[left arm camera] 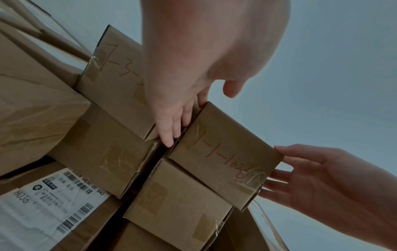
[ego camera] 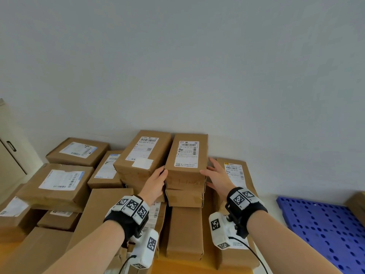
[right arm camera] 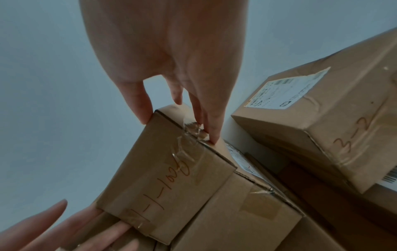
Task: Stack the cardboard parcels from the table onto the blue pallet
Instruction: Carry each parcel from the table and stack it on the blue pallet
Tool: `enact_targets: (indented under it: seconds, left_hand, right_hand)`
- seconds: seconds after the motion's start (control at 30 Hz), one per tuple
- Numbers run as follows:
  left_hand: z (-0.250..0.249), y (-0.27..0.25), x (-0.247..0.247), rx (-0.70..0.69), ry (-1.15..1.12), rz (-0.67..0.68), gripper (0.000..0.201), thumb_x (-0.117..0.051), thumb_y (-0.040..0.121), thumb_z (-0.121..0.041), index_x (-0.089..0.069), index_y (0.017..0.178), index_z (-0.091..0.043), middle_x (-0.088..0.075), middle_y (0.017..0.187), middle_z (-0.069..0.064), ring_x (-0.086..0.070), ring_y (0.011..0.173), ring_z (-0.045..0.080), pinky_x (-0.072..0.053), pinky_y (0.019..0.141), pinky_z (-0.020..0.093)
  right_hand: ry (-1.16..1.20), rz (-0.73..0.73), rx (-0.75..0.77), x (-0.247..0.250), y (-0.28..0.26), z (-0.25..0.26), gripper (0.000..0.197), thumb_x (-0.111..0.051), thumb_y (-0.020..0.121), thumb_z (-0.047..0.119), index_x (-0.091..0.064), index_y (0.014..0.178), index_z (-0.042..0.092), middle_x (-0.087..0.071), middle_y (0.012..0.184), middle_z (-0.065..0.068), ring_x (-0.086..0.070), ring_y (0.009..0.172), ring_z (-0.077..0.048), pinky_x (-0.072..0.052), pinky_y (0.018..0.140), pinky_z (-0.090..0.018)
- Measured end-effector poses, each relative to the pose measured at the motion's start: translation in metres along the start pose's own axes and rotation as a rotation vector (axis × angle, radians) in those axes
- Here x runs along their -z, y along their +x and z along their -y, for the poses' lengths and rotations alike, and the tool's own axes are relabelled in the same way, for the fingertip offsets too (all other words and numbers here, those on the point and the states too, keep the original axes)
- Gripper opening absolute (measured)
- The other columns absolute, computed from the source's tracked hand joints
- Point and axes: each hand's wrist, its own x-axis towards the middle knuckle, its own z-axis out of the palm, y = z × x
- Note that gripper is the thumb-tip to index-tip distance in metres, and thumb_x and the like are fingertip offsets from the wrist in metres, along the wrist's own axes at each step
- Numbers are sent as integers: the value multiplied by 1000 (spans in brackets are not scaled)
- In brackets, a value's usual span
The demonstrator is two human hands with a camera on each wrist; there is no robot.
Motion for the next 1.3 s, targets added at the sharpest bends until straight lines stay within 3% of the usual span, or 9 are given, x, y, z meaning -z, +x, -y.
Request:
enact_targets:
  seconds: [0.13, 0.2, 0.33, 0.47, 0.63, 0.77, 0.97, 1.07, 1.3]
  left_hand:
    - [0, 1, 0, 6, -7, 7, 45, -36, 99, -42, -34, 142, -29, -42, 142, -1, -38, 133, 22, -30, 109, 40]
    - [-2, -1, -1, -9, -35, 6, 38, -38, 99, -41, -41, 135, -30, -48, 134, -2, -42, 128, 20, -31, 107, 38]
    - [-5, -6, -2, -70, -15, -3, 23, -36, 100, -38, -50, 118, -33, -56, 119, -11, -49, 118, 12, -33, 109, 39]
    - [-2, -9, -3, -173, 57, -10, 24, -38, 99, -40, -54, 112, -31, -60, 119, -11, -55, 115, 11, -41, 102, 35]
    - [-8, -29, -16, -238, 60, -4, 19, -48, 96, -31, -51, 111, -19, -60, 114, 1, -57, 106, 19, -46, 95, 38]
    - [-5, -47, -23, -285, 63, 23, 23, -56, 93, -23, -52, 115, -17, -60, 116, -1, -59, 107, 17, -49, 91, 37]
    - [7, -72, -39, -369, 150, 129, 53, -62, 88, -30, -45, 138, -24, -55, 130, -6, -51, 121, 11, -43, 104, 41]
    - [12, -86, -59, -375, 141, 187, 50, -63, 88, -30, -48, 135, -25, -56, 129, -6, -51, 121, 12, -41, 106, 41]
    - [19, -119, -120, -313, 87, 363, 32, -60, 90, -24, -50, 121, -23, -59, 123, -2, -57, 110, 12, -51, 89, 36]
  right_hand:
    - [7, 12, 15, 3, 0, 1, 61, -53, 92, 6, -32, 145, 29, -59, 105, 16, -55, 97, -1, -43, 87, -26]
    - [16, 2, 21, 5, -2, 2, 62, -53, 92, 5, -33, 145, 29, -61, 108, 13, -57, 99, -4, -46, 85, -27]
    - [60, -9, 33, 8, -11, 4, 61, -53, 91, 3, -35, 143, 31, -61, 113, 10, -57, 108, -12, -44, 101, -41]
    - [105, 6, 48, 15, -30, 8, 58, -52, 92, 3, -37, 140, 32, -62, 120, 4, -58, 111, -16, -47, 98, -39]
    - [105, -22, 61, 27, -61, 9, 55, -52, 92, 2, -39, 139, 30, -63, 121, -2, -60, 110, -20, -47, 99, -42]
    - [117, -54, 71, 35, -93, 6, 61, -53, 91, 3, -34, 142, 30, -60, 126, -2, -59, 111, -19, -49, 94, -37]
    - [120, -145, 116, 52, -148, -7, 62, -55, 89, 2, -39, 137, 38, -58, 127, 0, -59, 113, -18, -49, 97, -41]
    - [144, -186, 102, 68, -178, -13, 60, -53, 90, 1, -37, 139, 33, -57, 127, -2, -58, 113, -18, -51, 90, -34]
    - [173, -314, 45, 113, -237, -32, 64, -56, 88, -1, -41, 138, 35, -55, 130, -1, -53, 119, -20, -43, 103, -45]
